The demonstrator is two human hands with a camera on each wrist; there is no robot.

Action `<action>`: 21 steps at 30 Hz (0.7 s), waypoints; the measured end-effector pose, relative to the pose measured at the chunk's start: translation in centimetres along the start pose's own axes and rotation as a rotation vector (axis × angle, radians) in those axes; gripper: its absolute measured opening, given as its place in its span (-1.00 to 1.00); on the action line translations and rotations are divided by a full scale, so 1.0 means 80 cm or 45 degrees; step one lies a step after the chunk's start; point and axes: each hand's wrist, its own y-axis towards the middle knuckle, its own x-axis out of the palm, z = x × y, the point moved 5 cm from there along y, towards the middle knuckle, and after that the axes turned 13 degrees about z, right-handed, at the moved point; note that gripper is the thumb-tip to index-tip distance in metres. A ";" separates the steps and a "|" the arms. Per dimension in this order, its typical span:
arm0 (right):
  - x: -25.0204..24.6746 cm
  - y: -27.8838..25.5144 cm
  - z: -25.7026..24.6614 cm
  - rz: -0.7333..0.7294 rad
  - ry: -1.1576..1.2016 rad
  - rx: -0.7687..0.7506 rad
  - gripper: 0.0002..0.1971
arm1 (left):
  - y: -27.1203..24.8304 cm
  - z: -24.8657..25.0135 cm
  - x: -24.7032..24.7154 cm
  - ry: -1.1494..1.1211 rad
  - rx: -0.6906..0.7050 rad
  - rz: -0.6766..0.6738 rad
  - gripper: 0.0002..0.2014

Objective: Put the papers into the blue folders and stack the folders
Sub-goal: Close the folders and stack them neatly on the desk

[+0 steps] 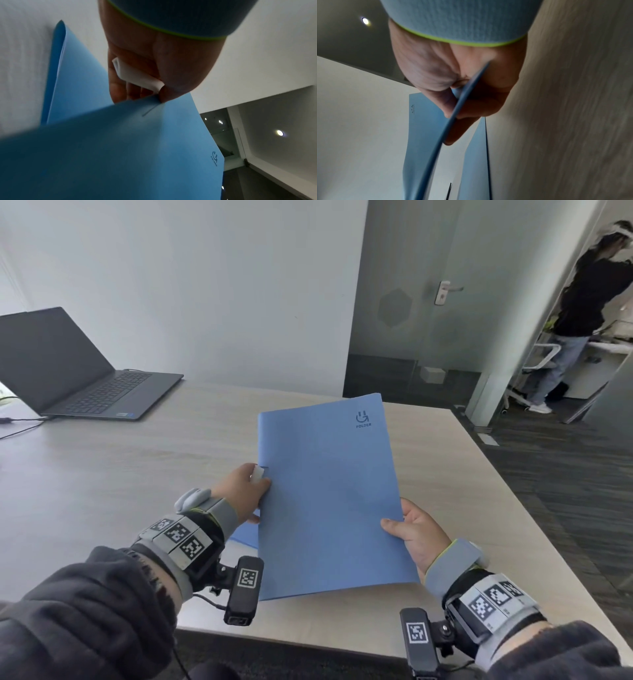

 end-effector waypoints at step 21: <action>0.040 0.003 0.040 0.095 0.040 0.183 -0.66 | 0.000 -0.040 0.010 0.003 -0.129 -0.087 -0.04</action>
